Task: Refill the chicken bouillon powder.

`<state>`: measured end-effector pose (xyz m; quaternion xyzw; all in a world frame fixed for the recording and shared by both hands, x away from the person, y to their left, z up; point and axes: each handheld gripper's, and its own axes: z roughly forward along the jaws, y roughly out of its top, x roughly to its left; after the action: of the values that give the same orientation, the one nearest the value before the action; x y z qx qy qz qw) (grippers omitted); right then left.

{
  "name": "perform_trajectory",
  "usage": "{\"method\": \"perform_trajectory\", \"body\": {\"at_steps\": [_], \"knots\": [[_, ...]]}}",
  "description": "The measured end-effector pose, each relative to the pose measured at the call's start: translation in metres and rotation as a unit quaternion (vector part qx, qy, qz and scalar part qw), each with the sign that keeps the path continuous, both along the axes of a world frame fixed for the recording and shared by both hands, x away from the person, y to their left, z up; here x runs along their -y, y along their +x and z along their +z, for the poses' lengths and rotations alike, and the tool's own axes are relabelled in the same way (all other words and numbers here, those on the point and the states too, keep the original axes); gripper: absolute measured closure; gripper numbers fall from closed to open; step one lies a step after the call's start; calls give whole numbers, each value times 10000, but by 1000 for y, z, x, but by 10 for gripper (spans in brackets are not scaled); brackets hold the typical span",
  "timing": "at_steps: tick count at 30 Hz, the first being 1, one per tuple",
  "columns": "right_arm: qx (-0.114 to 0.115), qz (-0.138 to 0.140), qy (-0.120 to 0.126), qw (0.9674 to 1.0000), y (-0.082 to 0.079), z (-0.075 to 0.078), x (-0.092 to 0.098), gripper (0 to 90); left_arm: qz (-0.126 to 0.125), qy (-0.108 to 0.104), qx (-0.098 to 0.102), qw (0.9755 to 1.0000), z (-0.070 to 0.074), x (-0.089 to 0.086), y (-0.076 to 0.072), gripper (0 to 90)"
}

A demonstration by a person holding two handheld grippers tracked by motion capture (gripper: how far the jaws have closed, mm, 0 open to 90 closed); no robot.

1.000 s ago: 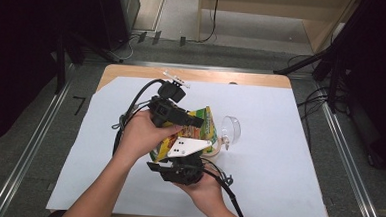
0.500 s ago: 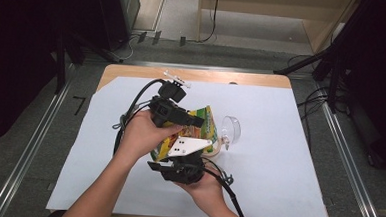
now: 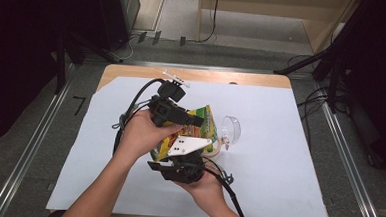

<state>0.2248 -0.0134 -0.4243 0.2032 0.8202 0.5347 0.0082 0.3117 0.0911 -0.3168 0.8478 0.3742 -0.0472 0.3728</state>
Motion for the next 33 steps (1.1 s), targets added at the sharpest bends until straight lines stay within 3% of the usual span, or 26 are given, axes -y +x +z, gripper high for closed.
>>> {"method": "perform_trajectory", "body": {"at_steps": [8, 33], "knots": [[-93, 19, 9, 10000, 1, -1, 0, 715, -27, 34, 2, 10000, -1, 0, 1, 693], [-85, -42, 65, 9999, 0, 0, 0, 715, -66, 47, 86, 9999, 1, 3, -1, 693]]}}
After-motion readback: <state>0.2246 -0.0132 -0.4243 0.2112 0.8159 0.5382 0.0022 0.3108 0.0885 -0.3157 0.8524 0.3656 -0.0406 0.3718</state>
